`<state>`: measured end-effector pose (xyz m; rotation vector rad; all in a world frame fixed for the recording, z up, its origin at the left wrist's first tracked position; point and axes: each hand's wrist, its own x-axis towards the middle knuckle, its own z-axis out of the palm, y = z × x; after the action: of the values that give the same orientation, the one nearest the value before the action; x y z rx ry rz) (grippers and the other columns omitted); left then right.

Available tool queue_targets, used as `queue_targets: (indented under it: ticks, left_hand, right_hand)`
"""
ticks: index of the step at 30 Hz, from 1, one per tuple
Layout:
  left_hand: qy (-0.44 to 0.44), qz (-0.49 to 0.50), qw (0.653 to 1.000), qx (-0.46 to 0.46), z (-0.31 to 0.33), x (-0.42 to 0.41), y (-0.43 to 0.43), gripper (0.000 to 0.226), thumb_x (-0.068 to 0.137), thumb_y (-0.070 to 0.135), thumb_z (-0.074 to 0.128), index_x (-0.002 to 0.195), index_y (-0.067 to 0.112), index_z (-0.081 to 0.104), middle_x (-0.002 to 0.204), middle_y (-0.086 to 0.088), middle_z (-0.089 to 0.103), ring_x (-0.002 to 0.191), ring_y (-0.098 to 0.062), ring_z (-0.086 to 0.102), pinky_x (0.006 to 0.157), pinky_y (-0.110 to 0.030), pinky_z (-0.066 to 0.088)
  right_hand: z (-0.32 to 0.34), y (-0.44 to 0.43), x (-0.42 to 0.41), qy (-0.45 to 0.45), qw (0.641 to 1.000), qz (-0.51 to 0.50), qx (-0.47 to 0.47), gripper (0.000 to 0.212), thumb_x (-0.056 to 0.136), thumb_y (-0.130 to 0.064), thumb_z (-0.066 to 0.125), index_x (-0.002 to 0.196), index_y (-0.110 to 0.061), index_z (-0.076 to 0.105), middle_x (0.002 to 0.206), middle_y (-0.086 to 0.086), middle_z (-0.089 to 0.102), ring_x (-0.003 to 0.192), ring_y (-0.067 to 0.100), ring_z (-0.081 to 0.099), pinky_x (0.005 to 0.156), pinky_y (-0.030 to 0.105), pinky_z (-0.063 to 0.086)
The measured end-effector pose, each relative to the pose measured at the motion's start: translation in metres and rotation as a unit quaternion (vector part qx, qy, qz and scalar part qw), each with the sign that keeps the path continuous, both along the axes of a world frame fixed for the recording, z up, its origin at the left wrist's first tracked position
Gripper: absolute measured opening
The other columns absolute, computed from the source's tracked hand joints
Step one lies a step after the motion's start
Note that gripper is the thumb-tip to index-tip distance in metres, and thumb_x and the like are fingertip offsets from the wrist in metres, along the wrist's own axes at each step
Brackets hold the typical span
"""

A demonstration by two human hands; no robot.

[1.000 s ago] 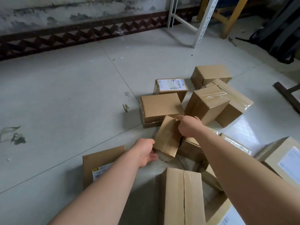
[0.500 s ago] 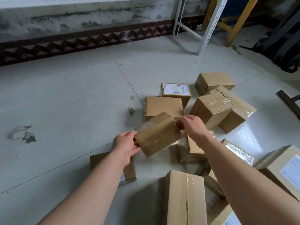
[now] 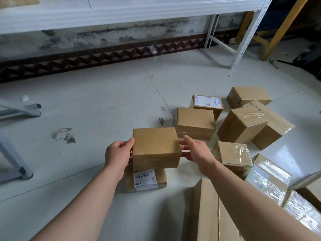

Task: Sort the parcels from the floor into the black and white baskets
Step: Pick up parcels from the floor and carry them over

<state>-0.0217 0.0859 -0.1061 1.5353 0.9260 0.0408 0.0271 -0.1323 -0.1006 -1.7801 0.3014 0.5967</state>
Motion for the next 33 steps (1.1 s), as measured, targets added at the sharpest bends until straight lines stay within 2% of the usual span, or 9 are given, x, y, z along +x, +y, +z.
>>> queue_targets:
  ticks: [3,7,10,14,19,24,27,30,33]
  left_hand:
    - [0.013,0.012,1.0,-0.016,-0.008,-0.018,0.013,0.029,0.091,0.034,0.064,0.093,0.006,0.057,0.088,-0.006,0.064,0.076,-0.021,0.061,0.066,-0.034,0.054]
    - [0.05,0.003,0.998,-0.048,-0.02,-0.03,0.022,0.031,0.092,0.035,0.062,0.097,0.006,0.056,0.094,-0.008,0.065,0.077,-0.019,0.061,0.07,-0.035,0.055]
    - [0.081,-0.003,0.993,-0.084,-0.028,-0.033,0.026,0.034,0.092,0.04,0.06,0.099,0.007,0.058,0.1,-0.009,0.066,0.082,-0.021,0.062,0.084,-0.04,0.053]
    - [0.092,-0.004,0.994,-0.061,-0.031,-0.032,0.028,0.038,0.089,0.053,0.056,0.087,0.015,0.049,0.092,-0.007,0.052,0.084,-0.022,0.048,0.078,-0.036,0.039]
    - [0.084,-0.045,0.994,-0.05,-0.036,-0.018,0.026,0.06,0.063,0.07,0.055,0.087,0.016,0.055,0.093,-0.003,0.062,0.086,-0.023,0.058,0.081,-0.035,0.044]
    - [0.12,-0.013,0.984,-0.134,-0.034,-0.02,0.021,0.047,0.089,0.064,0.047,0.089,0.018,0.06,0.092,-0.005,0.065,0.089,-0.025,0.061,0.087,-0.038,0.046]
    - [0.137,-0.015,0.971,-0.193,-0.041,-0.028,0.019,0.057,0.09,0.067,0.038,0.089,0.016,0.062,0.089,-0.009,0.067,0.084,-0.027,0.061,0.084,-0.038,0.047]
    - [0.146,-0.03,0.963,-0.225,-0.047,-0.034,0.018,0.06,0.089,0.068,0.037,0.104,0.018,0.067,0.106,-0.012,0.071,0.1,-0.03,0.065,0.09,-0.042,0.05]
    - [0.144,-0.036,0.966,-0.212,-0.048,-0.033,0.018,0.054,0.091,0.063,0.041,0.105,0.018,0.067,0.105,-0.012,0.071,0.097,-0.031,0.065,0.086,-0.041,0.052]
  right_hand:
    - [-0.002,0.012,-0.006,0.012,1.0,0.006,0.009,0.038,0.104,-0.029,0.038,0.101,-0.004,0.068,0.082,0.003,0.068,0.07,0.012,0.064,0.047,0.012,0.047]
    - [-0.018,0.026,-0.009,0.035,0.999,0.011,-0.02,0.042,0.1,-0.033,0.04,0.102,-0.003,0.069,0.093,0.008,0.074,0.072,0.016,0.069,0.082,0.033,0.048]
    - [-0.031,0.031,-0.008,0.058,0.998,0.0,-0.036,0.043,0.099,-0.032,0.036,0.105,-0.002,0.067,0.102,0.012,0.073,0.079,0.019,0.068,0.082,0.036,0.044]
    - [-0.04,0.031,-0.009,0.085,0.995,0.0,-0.05,0.041,0.099,-0.04,0.033,0.109,-0.012,0.062,0.114,0.013,0.066,0.107,0.027,0.062,0.083,0.037,0.043]
    - [-0.038,0.026,-0.003,0.097,0.995,-0.009,-0.028,0.041,0.1,-0.041,0.036,0.115,-0.015,0.064,0.113,0.008,0.065,0.104,0.024,0.062,0.094,0.041,0.045]
    - [-0.046,0.025,-0.007,0.141,0.99,0.003,-0.002,0.048,0.099,-0.05,0.035,0.12,-0.016,0.061,0.121,0.01,0.063,0.11,0.025,0.06,0.092,0.041,0.042]
    - [-0.058,0.031,-0.015,0.175,0.984,0.031,0.013,0.059,0.096,-0.061,0.031,0.128,-0.019,0.058,0.125,0.008,0.062,0.113,0.023,0.057,0.095,0.041,0.036]
    - [-0.065,0.037,-0.02,0.19,0.979,0.062,0.045,0.061,0.093,-0.065,0.028,0.13,-0.026,0.057,0.121,0.002,0.062,0.111,0.017,0.055,0.108,0.043,0.027]
    - [-0.071,0.037,-0.018,0.187,0.977,0.078,0.065,0.058,0.093,-0.067,0.024,0.121,-0.032,0.061,0.111,-0.002,0.063,0.101,0.013,0.056,0.109,0.04,0.025]
